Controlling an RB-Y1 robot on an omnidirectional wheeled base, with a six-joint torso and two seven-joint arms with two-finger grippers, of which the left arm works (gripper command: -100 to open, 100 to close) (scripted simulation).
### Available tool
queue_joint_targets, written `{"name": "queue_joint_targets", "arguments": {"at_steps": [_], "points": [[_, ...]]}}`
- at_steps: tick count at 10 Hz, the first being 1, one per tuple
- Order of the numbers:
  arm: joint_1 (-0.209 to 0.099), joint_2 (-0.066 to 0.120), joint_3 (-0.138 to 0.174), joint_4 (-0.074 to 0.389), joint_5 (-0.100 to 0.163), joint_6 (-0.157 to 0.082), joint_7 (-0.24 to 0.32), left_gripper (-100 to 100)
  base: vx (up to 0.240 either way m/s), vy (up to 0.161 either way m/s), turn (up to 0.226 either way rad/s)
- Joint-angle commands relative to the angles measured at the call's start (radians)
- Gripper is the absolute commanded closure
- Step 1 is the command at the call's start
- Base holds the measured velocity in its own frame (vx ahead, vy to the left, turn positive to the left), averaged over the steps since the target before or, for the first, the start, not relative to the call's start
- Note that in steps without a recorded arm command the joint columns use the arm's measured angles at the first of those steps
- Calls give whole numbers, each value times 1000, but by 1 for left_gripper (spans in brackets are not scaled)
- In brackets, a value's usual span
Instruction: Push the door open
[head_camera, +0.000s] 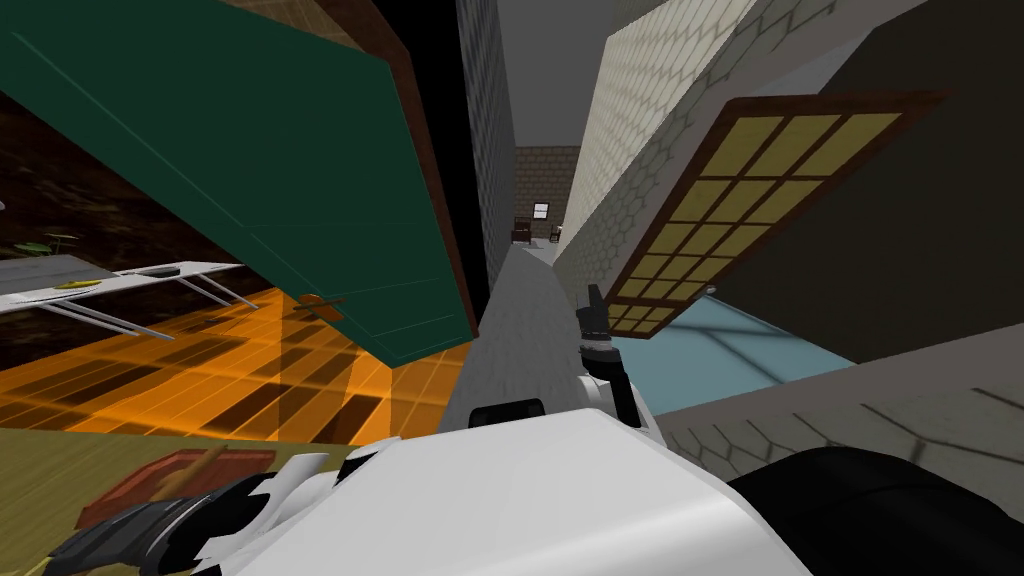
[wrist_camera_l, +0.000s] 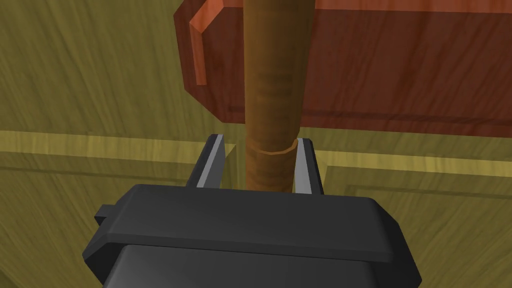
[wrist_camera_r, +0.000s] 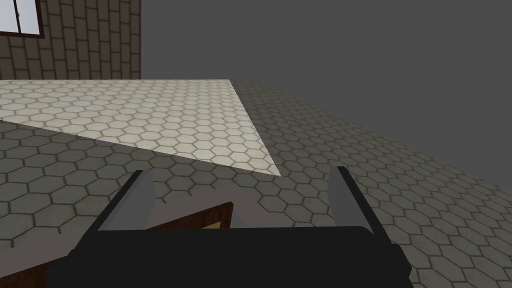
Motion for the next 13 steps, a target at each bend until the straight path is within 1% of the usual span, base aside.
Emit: {"name": "queue_joint_targets", "arguments": {"at_steps": [1,2,3,4,5,6,7,10,13], "points": [[-1,19,27,-28,-1,-10,-1,100,80,141,35],[-4,19,48,-35,-2,-10,-1,100,106,158,11],[-6,19,58,-38,-3,-9,-1,100,94,162,38],[-9,18,80,-44,-4,-9,-1,100,109,175,31],[-12,17,101,-51,-6,-8,-2,100,136,196,31],[-14,15,112,-54,-6,-8,-2,100,89,166,25],[-17,12,133,-60,-8,-7,-2,100,95,163,44],[-26,-4,194,-78,-11,-5,-2,100,114,175,31],[-33,-25,249,-93,-15,-4,-2,100,110,183,31]]}}
